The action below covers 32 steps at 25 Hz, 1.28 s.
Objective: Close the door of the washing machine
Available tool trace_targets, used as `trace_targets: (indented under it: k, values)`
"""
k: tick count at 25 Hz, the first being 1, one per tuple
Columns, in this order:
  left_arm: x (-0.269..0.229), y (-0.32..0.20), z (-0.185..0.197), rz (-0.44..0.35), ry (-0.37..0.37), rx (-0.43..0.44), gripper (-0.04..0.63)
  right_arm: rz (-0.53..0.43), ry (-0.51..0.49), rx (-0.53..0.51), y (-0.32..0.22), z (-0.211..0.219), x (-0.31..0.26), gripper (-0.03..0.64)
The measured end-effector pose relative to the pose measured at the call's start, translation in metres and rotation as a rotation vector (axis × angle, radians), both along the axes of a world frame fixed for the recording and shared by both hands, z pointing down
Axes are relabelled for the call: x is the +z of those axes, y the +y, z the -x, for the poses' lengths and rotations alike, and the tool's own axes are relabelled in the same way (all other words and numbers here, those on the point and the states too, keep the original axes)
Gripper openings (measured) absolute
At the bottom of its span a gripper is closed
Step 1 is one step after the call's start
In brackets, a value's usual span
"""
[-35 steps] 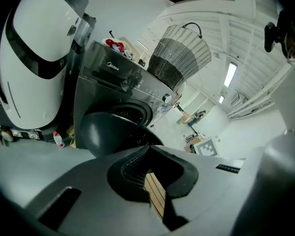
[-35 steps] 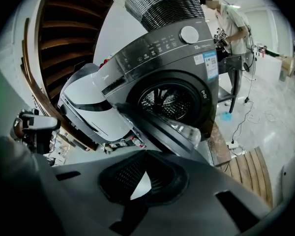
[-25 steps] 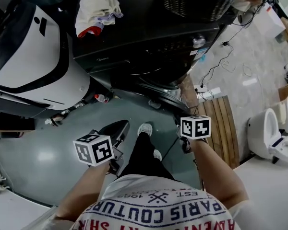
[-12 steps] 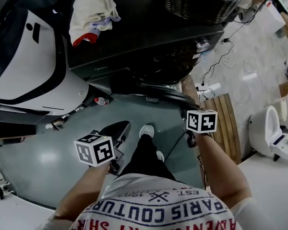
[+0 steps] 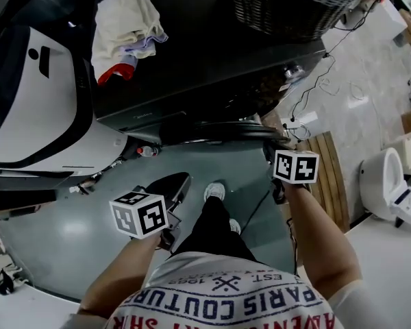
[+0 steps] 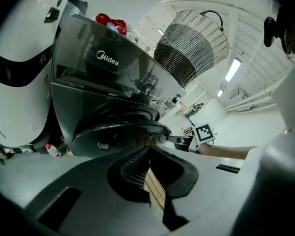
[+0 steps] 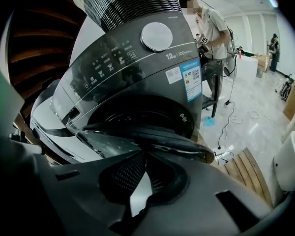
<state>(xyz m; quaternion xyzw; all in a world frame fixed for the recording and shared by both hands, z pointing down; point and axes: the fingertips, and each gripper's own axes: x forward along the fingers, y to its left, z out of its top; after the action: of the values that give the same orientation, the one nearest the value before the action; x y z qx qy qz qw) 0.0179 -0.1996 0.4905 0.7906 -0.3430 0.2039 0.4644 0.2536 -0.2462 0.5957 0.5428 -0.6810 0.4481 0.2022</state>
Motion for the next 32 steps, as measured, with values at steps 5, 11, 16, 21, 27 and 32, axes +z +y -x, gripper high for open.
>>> trace_targets:
  k: [5,11,16,21,27,32]
  values:
    - [0.009,-0.012,0.002,0.018,-0.003,0.001,0.026,-0.018,0.009,-0.009,-0.026,-0.003,0.0,0.021]
    - [0.019,-0.022,0.004,0.041,-0.003,0.005,0.026,-0.029,0.03,-0.017,-0.056,-0.005,-0.001,0.021]
    - [0.025,-0.034,0.004,0.048,-0.009,0.017,0.026,-0.039,0.044,-0.03,-0.078,-0.005,0.0,0.021]
    - [0.027,-0.042,0.0,0.052,0.002,0.031,0.026,-0.055,0.031,-0.077,-0.083,-0.001,0.0,0.021]
    - [0.032,-0.047,-0.002,0.06,0.004,0.043,0.026,-0.094,0.053,-0.09,-0.085,-0.002,-0.001,0.021]
    - [0.038,-0.041,0.002,0.068,-0.001,0.05,0.026,-0.131,0.134,-0.173,-0.093,0.0,0.0,0.021]
